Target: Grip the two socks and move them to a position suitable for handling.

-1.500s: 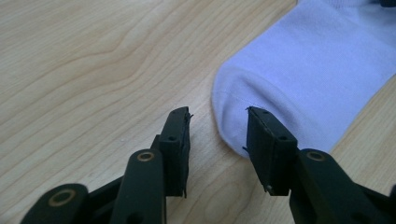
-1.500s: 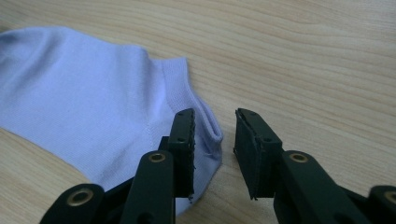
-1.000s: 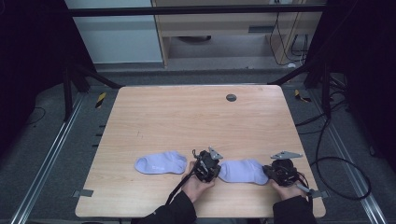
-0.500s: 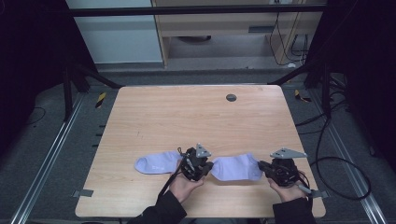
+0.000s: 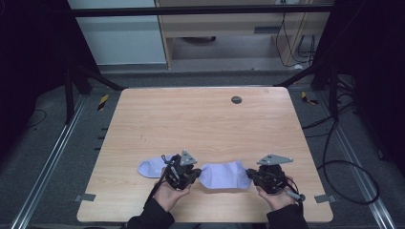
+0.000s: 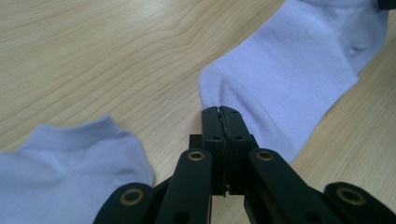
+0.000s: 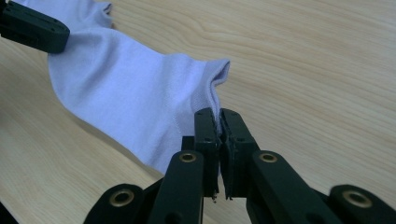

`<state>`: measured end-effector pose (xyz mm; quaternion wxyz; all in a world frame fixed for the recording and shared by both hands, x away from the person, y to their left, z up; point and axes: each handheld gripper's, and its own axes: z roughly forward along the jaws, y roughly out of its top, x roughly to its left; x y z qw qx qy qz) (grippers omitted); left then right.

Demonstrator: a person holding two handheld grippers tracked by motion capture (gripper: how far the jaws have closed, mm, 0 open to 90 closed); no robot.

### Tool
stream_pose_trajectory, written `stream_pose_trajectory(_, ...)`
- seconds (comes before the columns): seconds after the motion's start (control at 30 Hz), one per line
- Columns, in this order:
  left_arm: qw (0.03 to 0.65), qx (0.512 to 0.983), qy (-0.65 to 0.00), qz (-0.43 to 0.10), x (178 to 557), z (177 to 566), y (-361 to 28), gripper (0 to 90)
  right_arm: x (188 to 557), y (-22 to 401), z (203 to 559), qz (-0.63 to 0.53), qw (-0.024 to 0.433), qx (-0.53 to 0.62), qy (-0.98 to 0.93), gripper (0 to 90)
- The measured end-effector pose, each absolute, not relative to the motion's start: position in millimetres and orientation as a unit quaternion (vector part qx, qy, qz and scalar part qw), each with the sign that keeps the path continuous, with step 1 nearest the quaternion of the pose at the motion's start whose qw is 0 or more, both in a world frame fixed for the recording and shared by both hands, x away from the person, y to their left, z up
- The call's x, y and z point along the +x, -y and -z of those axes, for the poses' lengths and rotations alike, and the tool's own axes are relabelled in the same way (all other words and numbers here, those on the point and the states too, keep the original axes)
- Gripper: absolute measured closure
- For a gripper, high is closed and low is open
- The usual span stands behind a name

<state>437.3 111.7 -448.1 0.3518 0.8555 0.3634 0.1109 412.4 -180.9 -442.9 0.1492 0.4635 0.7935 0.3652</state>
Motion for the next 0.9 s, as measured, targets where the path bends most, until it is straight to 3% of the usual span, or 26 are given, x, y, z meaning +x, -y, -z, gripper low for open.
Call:
stream_pose_trajectory(0.3,0.335,0.858,-0.377,-0.102,434,463,-140,89.1,412,155,455,-0.357,0.122,0.457,-0.806,86.6)
stream_pose_trajectory(0.9,0.309,0.866,-0.379,-0.102,435,484,-132,87.9,412,156,476,-0.324,0.116,0.464,-0.816,85.5)
